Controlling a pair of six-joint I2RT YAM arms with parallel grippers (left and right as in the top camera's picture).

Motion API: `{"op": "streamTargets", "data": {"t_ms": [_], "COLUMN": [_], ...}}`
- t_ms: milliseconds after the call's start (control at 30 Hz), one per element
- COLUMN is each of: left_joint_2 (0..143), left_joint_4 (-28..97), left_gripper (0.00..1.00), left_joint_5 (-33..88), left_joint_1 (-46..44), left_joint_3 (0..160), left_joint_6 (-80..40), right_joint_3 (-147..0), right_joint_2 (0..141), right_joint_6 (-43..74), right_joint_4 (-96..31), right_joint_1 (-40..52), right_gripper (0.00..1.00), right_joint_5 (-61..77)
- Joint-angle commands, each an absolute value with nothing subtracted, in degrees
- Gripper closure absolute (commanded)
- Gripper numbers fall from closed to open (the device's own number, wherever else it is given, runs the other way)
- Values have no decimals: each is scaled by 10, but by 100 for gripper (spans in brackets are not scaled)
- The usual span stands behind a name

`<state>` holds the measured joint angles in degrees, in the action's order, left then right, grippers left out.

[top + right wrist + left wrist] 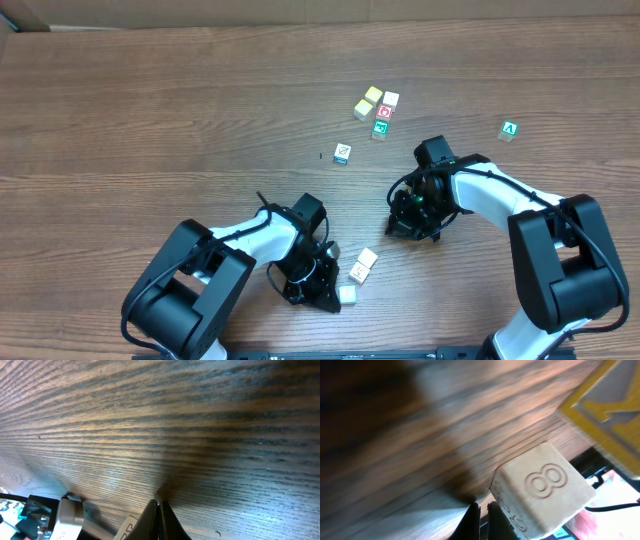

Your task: Flip 3 blocks

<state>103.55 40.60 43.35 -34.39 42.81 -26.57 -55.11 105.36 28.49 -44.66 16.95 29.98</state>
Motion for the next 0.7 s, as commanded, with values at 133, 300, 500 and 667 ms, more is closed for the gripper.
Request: {"op": "streamTargets", "data": {"t_ms": [133,300,500,667], "left_joint_2": [1043,909,743,736], "left_joint_4": [368,411,471,486], "left_gripper": [96,96,96,96], "left_joint_5": [298,236,144,112], "left_joint_1": [-347,-311,-326,-401], "left_joint_3": [403,405,406,403], "left_joint_6": [-332,-366,-430,-460], "right_joint_3": [-543,-543,-543,-543], "right_joint_2": [1066,1066,1066,1066], "right_joint_6": [285,285,285,281], "right_joint_4": [-457,-460,-476,-488], "right_joint_1": [174,174,174,174], "right_gripper": [96,96,96,96], "right_joint_5": [251,251,261,266]}}
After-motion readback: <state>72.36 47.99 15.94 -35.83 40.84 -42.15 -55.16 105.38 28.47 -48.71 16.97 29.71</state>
